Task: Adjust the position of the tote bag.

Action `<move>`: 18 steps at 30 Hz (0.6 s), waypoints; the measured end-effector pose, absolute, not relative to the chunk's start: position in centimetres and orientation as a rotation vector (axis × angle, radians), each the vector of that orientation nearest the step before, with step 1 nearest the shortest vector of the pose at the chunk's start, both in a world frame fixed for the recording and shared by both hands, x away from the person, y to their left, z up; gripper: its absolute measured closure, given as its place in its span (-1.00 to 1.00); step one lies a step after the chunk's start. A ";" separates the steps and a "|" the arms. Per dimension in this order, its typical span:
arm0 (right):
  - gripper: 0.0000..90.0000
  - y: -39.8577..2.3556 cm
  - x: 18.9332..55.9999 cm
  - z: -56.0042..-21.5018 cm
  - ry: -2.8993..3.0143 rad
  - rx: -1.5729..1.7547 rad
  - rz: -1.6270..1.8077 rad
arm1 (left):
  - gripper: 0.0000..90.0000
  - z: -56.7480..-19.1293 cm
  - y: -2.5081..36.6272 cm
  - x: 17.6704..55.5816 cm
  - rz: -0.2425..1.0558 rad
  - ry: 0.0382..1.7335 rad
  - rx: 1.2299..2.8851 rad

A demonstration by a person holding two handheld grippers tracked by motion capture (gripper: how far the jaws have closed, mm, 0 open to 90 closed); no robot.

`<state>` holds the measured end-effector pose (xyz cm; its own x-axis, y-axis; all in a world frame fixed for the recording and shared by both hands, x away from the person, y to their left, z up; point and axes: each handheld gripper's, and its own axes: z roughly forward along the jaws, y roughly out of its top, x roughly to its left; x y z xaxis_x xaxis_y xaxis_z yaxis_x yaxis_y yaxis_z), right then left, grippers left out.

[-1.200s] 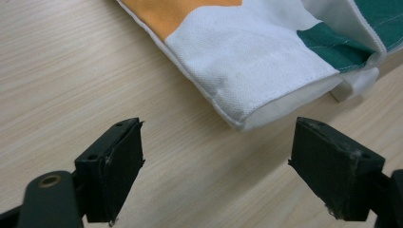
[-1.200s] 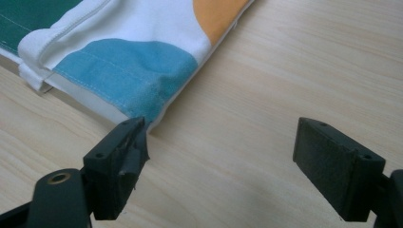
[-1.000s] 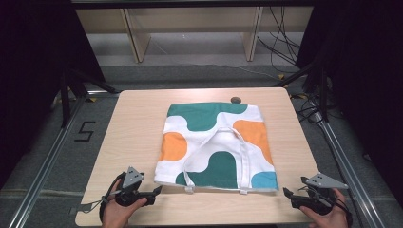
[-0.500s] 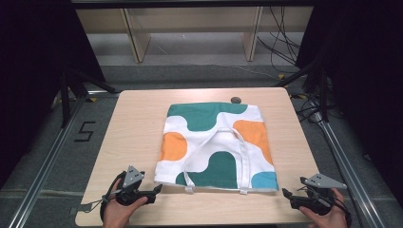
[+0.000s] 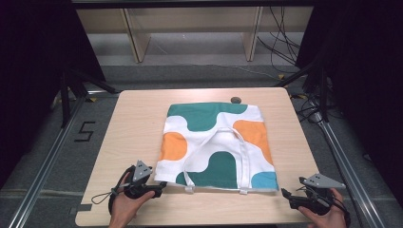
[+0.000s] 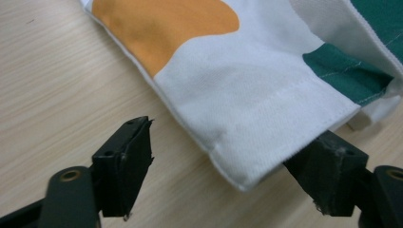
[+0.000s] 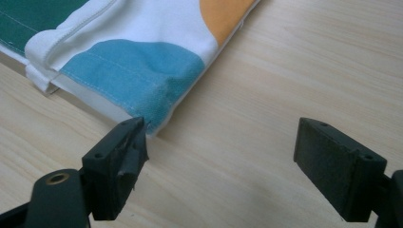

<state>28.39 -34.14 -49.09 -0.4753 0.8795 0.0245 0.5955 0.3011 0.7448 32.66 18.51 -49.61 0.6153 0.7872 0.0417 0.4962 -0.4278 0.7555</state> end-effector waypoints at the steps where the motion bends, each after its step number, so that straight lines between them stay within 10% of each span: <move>1: -0.57 -34.1 28.4 -49.1 2.189 1.315 1.000 | -0.42 -49.6 18.2 32.9 0.520 0.996 2.103; 9: -0.54 -33.0 28.2 -49.2 2.265 1.251 0.987 | -0.35 -48.9 16.6 34.6 0.594 0.955 2.115; 18: -0.45 -31.1 29.0 -49.6 2.298 1.129 0.851 | 0.32 -48.4 16.9 34.8 0.612 0.950 2.037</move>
